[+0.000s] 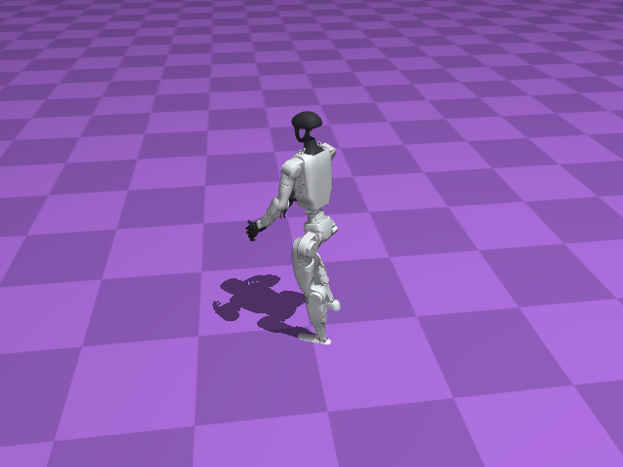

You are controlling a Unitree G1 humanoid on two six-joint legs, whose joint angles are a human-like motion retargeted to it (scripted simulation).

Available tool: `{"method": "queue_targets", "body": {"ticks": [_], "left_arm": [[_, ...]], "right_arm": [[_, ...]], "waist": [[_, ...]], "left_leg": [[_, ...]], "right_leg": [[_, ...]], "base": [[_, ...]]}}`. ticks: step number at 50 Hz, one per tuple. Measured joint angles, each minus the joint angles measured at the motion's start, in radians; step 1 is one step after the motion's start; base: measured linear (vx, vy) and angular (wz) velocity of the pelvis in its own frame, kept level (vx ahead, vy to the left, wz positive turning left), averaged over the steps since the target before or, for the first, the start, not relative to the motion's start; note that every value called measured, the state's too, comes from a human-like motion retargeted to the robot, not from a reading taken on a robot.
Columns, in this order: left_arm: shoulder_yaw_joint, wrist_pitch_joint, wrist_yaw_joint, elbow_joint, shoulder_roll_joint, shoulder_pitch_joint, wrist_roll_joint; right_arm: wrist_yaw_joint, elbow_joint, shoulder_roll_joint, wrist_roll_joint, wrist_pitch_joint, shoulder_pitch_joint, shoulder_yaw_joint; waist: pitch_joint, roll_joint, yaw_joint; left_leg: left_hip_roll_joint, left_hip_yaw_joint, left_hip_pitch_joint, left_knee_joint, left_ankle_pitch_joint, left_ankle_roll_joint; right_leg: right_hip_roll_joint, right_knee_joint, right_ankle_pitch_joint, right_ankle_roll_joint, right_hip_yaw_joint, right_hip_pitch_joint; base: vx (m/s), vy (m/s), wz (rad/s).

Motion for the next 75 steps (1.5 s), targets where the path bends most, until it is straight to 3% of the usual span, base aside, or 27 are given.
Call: {"method": "queue_targets", "body": {"ticks": [7,15,19,22,26,30,32,35,37,49,57,65,70,75], "left_arm": [[-0.044,0.026,-0.094,0.127,-0.007,0.104,0.116],[0.05,0.041,-0.132,0.235,0.088,0.289,0.157],[0.118,0.041,-0.137,0.26,0.119,0.35,0.129],[0.155,0.041,-0.124,0.259,0.118,0.357,0.087],[0.154,0.041,-0.095,0.225,0.084,0.309,0.043],[0.114,0.041,-0.071,0.172,0.031,0.247,0.043],[0.088,0.045,-0.065,0.152,0.009,0.203,0.057],[0.055,0.04,-0.063,0.133,-0.016,0.193,0.078],[0.035,0.042,-0.063,0.136,-0.02,0.169,0.091],[-0.002,0.056,-0.062,0.196,-0.04,0.164,0.119],[0.012,0.078,-0.058,0.261,-0.036,0.165,0.096],[0.019,0.069,-0.02,0.25,-0.049,0.151,0.048],[0.0,0.046,0.014,0.177,-0.058,0.128,0.036],[-0.024,0.012,0.058,0.075,-0.051,0.091,0.041]], "right_arm": [[0.007,0.109,-0.027,0.002,-0.001,0.125,-0.05],[-0.047,0.201,-0.133,0.072,-0.004,0.315,-0.247],[-0.067,0.241,-0.146,0.117,-0.002,0.383,-0.328],[-0.081,0.25,-0.131,0.153,-0.005,0.405,-0.358],[-0.101,0.235,-0.105,0.188,-0.011,0.391,-0.351],[-0.119,0.205,-0.089,0.208,-0.012,0.362,-0.323],[-0.121,0.192,-0.085,0.215,-0.01,0.334,-0.316],[-0.124,0.179,-0.068,0.216,-0.012,0.33,-0.287],[-0.12,0.177,-0.062,0.216,-0.01,0.314,-0.281],[-0.133,0.2,-0.051,0.194,-0.01,0.331,-0.275],[-0.164,0.237,-0.078,0.204,0.0,0.372,-0.323],[-0.241,0.285,-0.093,0.213,-0.002,0.412,-0.375],[-0.294,0.3,-0.092,0.229,-0.009,0.417,-0.402],[-0.321,0.28,-0.079,0.242,-0.023,0.405,-0.417]], "waist": [[-0.012,-0.019,0.02],[-0.017,-0.035,0.03],[0.003,-0.035,0.054],[0.037,-0.007,0.086],[0.077,0.064,0.15],[0.09,0.108,0.217],[0.073,0.105,0.227],[0.072,0.122,0.248],[0.066,0.095,0.233],[0.061,0.139,0.215],[0.077,0.184,0.177],[0.105,0.255,0.113],[0.114,0.261,0.079],[0.144,0.224,0.058]], "left_leg": [[0.029,-0.013,0.026,0.004,0.004,-0.004],[0.093,-0.046,0.019,0.131,-0.016,-0.034],[0.16,-0.08,-0.061,0.415,-0.117,-0.047],[0.279,-0.098,-0.189,0.779,-0.173,-0.053],[0.484,-0.132,-0.377,1.211,-0.115,-0.03],[0.544,-0.208,-0.551,1.431,-0.096,-0.009],[0.509,-0.236,-0.656,1.458,-0.077,-0.007],[0.488,-0.25,-0.712,1.461,-0.095,-0.018],[0.424,-0.238,-0.744,1.409,-0.082,-0.022],[0.392,-0.234,-0.694,1.309,-0.147,-0.038],[0.446,-0.226,-0.487,1.497,-0.166,-0.027],[0.4,-0.267,-0.119,1.304,-0.121,-0.127],[0.319,-0.268,0.031,1.031,-0.223,-0.125],[0.246,-0.214,0.082,0.827,-0.381,-0.051]], "right_leg": [[0.004,-0.06,-0.057,-0.022,-0.05,0.062],[0.035,-0.14,-0.128,-0.062,-0.112,0.169],[0.081,-0.191,-0.134,-0.092,-0.139,0.246],[0.16,-0.223,-0.131,-0.128,-0.163,0.304],[0.302,-0.271,-0.101,-0.185,-0.186,0.354],[0.387,-0.323,-0.062,-0.223,-0.177,0.38],[0.389,-0.462,0.007,-0.226,-0.174,0.417],[0.41,-0.44,0.003,-0.227,-0.173,0.417],[0.379,-0.521,0.033,-0.217,-0.176,0.446],[0.394,-0.443,0.019,-0.206,-0.202,0.408],[0.398,-0.321,-0.005,-0.223,-0.224,0.337],[0.416,-0.357,0.072,-0.209,-0.244,0.341],[0.374,-0.328,0.117,-0.171,-0.25,0.283],[0.297,-0.284,0.168,-0.113,-0.248,0.203]], "base": [[0.06,-0.17,-0.05],[0.1,-0.25,0.1],[0.07,-0.24,-0.11],[0.02,-0.18,-0.24],[-0.01,-0.17,-0.31],[0.0,-0.15,-0.25],[0.01,-0.13,0.12],[-0.01,-0.1,-0.02],[0.0,-0.09,0.35],[-0.07,-0.02,0.03],[-0.13,0.07,0.04],[-0.2,0.13,-0.04],[-0.3,0.12,0.03],[-0.38,0.1,0.11]]}}
